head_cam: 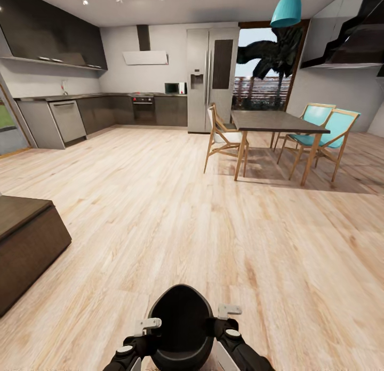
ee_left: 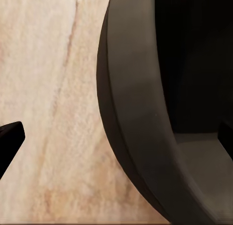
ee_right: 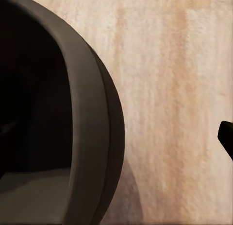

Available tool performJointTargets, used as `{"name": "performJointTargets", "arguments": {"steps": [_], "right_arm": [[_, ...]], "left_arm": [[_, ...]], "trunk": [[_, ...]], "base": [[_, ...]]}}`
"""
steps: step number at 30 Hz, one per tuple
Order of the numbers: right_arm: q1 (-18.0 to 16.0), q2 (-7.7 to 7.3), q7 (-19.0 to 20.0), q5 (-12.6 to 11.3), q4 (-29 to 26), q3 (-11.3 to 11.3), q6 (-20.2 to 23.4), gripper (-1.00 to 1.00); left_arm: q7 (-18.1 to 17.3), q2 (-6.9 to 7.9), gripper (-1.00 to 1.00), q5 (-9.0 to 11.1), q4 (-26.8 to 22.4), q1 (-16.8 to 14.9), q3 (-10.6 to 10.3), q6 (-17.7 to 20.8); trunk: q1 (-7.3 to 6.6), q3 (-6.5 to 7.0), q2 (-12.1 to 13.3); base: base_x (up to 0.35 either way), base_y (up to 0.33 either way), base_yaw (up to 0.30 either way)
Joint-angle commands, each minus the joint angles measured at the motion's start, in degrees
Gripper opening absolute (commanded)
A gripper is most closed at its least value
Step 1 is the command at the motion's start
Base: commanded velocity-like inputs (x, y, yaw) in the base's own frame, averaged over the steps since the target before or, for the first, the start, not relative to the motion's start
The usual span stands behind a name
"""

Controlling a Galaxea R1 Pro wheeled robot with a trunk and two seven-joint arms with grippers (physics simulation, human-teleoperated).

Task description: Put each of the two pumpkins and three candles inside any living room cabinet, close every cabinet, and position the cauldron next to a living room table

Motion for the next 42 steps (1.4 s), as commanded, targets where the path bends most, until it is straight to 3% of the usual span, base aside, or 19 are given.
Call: {"name": "performJointTargets", "arguments": {"steps": [1,3,35,42], "right_arm": [[-0.1,0.0,-0.4,-0.1,0.0,0.2,0.3,1.0],[-0.1,0.0,-0.4,-0.1,0.1,0.2,0.3,1.0],[-0.1,0.0,2.5,-0.1,2.0,0.3,0.3,1.0],[-0.1,0.0,2.6,-0.1,2.2,0.3,0.3,1.0]], "left_arm": [[0.5,0.06,1.0,0.6,-0.1,0.0,-0.4,0.3],[0.5,0.06,1.0,0.6,-0.1,0.0,-0.4,0.3],[0.5,-0.02,1.0,0.6,-0.1,0.0,-0.4,0.3],[0.4,0.03,1.0,0.6,-0.1,0.0,-0.5,0.3]], "trunk": [[0.01,-0.28,0.0],[0.06,-0.72,-0.1],[0.06,-0.72,-0.1],[0.14,-1.39,-0.1]], "base": [[0.0,0.0,0.0],[0.0,0.0,0.0],[0.0,0.0,0.0],[0.0,0.0,0.0]]}}
